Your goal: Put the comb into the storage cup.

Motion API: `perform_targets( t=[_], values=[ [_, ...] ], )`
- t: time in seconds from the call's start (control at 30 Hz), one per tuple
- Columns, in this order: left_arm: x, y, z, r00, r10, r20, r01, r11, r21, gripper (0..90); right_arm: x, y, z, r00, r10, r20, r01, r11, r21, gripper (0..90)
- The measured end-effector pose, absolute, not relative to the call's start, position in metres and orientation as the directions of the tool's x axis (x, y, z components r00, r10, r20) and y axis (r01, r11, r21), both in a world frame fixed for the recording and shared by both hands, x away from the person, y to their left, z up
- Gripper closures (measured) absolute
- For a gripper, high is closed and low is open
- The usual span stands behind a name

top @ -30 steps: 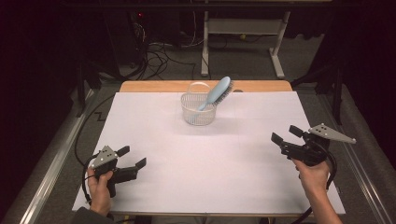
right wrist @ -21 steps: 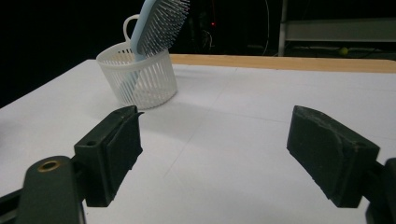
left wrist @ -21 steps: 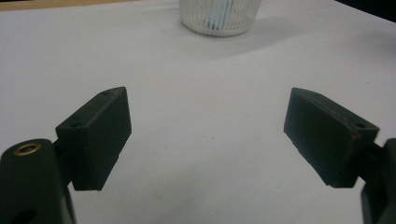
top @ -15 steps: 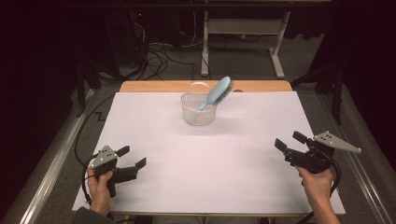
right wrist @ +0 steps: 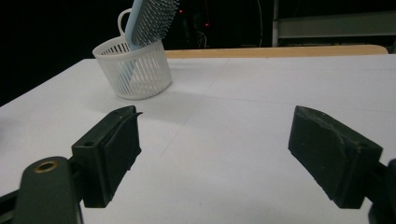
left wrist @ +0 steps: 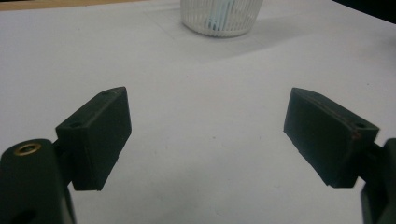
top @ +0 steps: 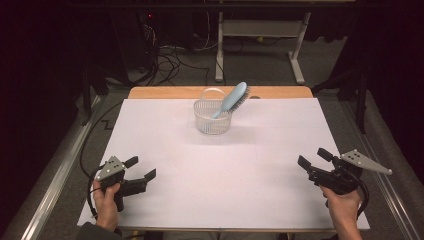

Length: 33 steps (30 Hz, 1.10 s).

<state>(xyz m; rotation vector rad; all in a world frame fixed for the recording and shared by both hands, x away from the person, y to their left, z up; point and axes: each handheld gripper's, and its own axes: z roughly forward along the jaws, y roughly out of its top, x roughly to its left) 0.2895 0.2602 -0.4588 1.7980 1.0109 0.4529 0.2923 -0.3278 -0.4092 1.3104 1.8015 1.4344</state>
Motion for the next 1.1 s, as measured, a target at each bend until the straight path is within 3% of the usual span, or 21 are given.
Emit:
perform_targets(
  t=[1.1],
  values=[
    [0.287, 0.263, -0.458, 0.578, 0.806, -0.13, 0.43, -0.165, 0.888, 16.1, 0.266, -0.331, -0.443, -0.414, 0.894, 0.169, 0.38, 0.001, 0.925, 16.8]
  ],
)
